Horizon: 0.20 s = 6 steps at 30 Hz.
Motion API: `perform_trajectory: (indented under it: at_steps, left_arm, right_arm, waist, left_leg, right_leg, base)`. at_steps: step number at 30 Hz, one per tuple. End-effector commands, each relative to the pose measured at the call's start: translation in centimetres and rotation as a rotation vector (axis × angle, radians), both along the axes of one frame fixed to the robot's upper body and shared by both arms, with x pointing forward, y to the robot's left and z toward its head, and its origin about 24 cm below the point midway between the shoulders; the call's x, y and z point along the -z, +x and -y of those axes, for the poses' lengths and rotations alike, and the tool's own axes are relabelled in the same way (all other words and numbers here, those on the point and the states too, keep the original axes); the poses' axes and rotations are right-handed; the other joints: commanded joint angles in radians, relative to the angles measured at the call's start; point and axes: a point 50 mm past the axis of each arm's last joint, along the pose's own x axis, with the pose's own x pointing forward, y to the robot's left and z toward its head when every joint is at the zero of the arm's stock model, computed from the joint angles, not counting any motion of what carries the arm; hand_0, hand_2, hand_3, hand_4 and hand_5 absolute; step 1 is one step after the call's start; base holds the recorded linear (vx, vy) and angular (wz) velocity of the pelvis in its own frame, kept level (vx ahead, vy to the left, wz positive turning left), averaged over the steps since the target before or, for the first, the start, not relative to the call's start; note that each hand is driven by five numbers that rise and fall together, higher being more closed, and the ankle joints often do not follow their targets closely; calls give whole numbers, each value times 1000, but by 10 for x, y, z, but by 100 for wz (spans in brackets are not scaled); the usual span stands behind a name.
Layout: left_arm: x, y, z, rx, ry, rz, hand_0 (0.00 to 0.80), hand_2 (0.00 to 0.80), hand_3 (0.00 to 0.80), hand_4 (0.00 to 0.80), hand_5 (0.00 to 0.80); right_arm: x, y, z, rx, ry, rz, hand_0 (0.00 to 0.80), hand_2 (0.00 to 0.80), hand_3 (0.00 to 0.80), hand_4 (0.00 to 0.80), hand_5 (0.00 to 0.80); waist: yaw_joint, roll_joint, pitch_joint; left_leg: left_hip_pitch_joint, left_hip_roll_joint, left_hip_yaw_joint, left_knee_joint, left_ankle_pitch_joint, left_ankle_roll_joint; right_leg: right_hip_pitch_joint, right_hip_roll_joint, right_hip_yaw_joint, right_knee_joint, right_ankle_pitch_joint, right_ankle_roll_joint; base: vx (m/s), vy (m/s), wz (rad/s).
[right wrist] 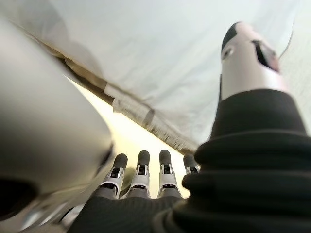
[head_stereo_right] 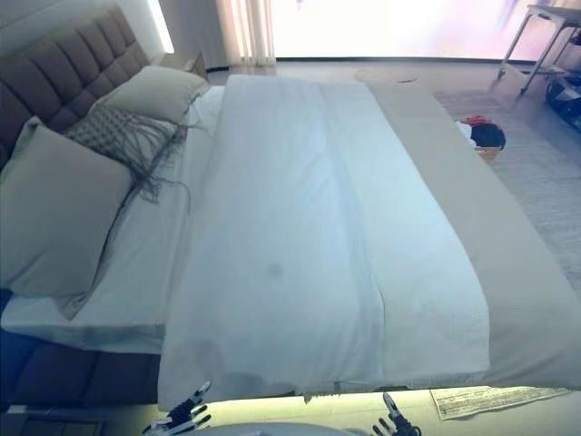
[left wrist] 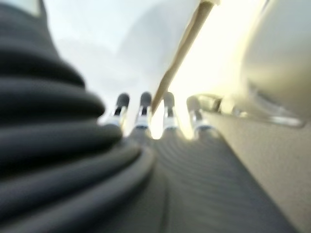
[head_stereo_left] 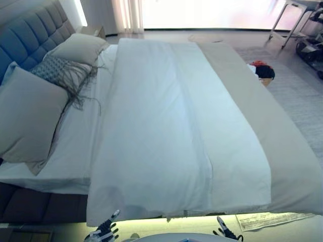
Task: Make the bed neatly
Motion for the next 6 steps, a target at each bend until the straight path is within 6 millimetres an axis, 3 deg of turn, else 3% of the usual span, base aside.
perform_trajectory:
  at_steps: [1,6]
  left_arm:
    - [3,12,26,112,-44,-10,0,0,0,0,0]
    - [4,4,23,84,-36,-57,0,0,0,0,0]
  right_arm:
    - [-2,25,-4,-44,11,56,0,0,0,0,0]
    - [-3,32,-8,-76,-3,56,0,0,0,0,0]
  waist:
    - [6,40,11]
    - [10,38,4]
  left_leg:
    - [33,0,-1,0,-75,19]
    - [52,5,-4,0,-78,20]
  right_leg:
    - [-48,5,0,-60,134,19]
    - [-29,9,-1,-63,129,17]
  base:
    - [84,-39,-4]
    - [75,-33,-7]
